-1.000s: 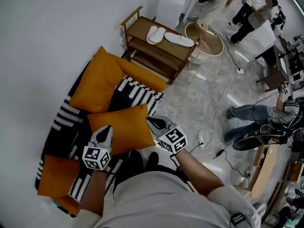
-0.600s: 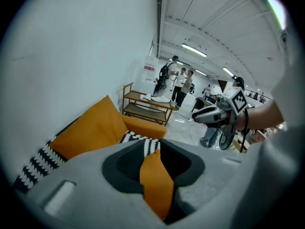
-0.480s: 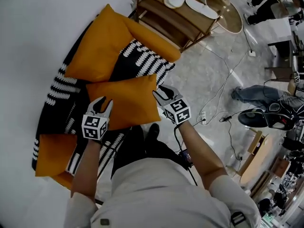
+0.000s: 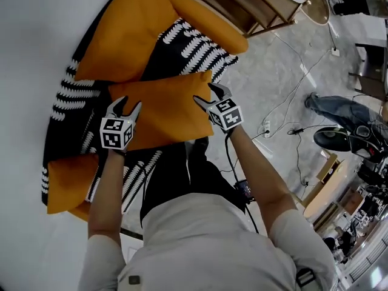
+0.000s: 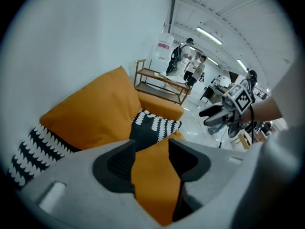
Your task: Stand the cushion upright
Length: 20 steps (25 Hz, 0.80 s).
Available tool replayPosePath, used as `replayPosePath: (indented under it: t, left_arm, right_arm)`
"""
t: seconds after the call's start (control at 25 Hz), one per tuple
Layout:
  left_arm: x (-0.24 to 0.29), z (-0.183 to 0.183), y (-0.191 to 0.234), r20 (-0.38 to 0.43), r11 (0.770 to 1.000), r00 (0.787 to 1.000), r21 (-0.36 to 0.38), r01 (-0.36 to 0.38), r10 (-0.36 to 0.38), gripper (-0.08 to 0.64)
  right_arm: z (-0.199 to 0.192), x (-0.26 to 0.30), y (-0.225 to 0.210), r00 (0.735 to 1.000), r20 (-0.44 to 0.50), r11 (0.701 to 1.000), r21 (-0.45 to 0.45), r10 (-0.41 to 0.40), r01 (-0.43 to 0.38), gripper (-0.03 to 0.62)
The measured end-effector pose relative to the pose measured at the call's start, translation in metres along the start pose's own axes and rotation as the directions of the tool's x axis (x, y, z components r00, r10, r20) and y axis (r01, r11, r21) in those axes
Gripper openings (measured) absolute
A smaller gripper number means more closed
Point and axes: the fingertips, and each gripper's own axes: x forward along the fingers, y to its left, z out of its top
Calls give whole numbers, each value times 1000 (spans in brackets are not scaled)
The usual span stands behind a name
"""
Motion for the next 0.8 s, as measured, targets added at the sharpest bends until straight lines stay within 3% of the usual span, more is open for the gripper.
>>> replayPosePath:
  t: [0.4, 0.8]
  left_arm:
    - [84, -75, 65, -141, 996, 990, -88, -13, 0, 333]
    - [143, -151, 101, -326, 990, 945, -136, -31, -15, 405]
  right_arm:
    - [-69, 102, -40, 981, -192, 998, 61, 11, 1, 376]
    - [-136, 157, -49, 916, -400, 999, 29, 40, -31, 404]
